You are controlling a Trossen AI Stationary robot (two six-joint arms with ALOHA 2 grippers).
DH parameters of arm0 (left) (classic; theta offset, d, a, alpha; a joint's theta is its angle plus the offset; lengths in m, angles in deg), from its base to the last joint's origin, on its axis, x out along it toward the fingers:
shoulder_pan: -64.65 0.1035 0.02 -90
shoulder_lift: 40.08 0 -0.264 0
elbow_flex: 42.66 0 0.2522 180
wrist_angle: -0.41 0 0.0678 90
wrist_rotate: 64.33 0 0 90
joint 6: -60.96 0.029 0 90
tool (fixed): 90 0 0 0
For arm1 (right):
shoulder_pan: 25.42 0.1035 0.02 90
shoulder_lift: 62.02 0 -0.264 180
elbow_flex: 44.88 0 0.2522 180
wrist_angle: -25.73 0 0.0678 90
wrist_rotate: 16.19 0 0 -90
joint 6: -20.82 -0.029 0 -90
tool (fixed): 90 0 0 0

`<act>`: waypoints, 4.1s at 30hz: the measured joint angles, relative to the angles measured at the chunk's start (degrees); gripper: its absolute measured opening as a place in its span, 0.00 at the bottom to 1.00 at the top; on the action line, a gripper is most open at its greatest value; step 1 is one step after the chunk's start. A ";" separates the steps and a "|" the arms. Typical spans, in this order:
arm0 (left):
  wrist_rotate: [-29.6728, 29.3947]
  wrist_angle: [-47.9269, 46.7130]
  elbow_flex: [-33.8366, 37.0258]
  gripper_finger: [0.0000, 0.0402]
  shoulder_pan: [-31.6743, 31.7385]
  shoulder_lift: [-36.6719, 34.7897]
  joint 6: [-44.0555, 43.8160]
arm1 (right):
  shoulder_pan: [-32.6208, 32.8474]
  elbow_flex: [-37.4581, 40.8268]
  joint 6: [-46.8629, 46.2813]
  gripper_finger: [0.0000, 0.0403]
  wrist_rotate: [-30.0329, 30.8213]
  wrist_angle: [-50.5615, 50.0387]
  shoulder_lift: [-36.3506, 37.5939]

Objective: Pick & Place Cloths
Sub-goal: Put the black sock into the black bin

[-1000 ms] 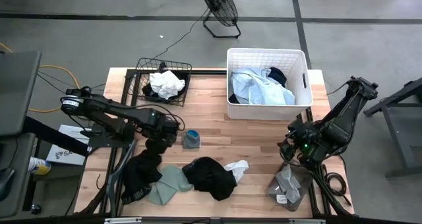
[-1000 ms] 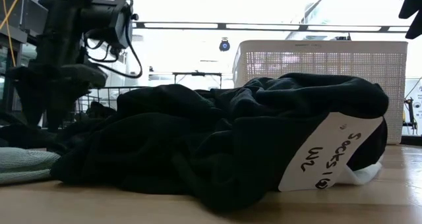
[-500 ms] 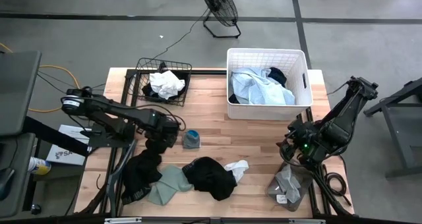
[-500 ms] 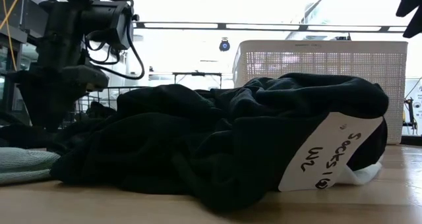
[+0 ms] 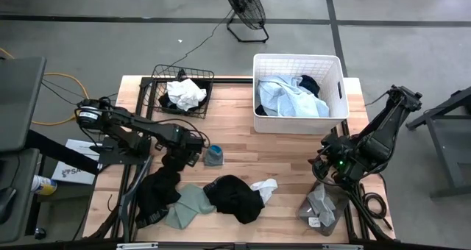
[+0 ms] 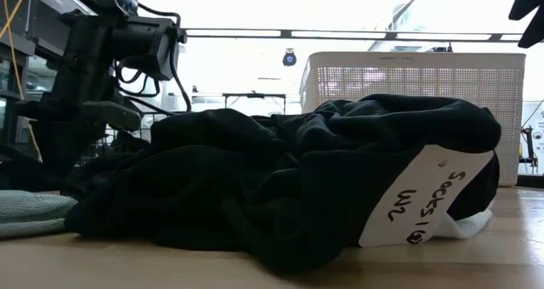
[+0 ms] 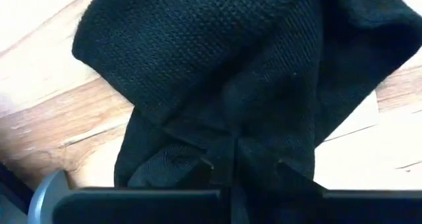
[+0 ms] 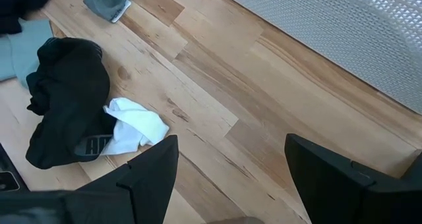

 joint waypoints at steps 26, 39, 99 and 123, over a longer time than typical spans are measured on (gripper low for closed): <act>-1.38 -2.24 -16.23 0.00 0.07 -2.27 9.65 | 0.00 0.00 2.04 0.67 -0.05 0.01 -0.01; -4.00 -2.62 -28.82 0.00 0.07 -2.26 16.80 | 0.00 0.00 6.50 0.67 1.58 3.14 -0.01; -0.24 19.28 -39.10 0.00 0.07 -2.25 24.35 | -33.79 -0.02 112.54 0.88 -6.45 85.77 -23.84; 4.11 19.28 -39.10 0.00 0.04 -2.25 31.55 | -28.84 -0.02 82.90 0.02 -2.99 87.05 -25.50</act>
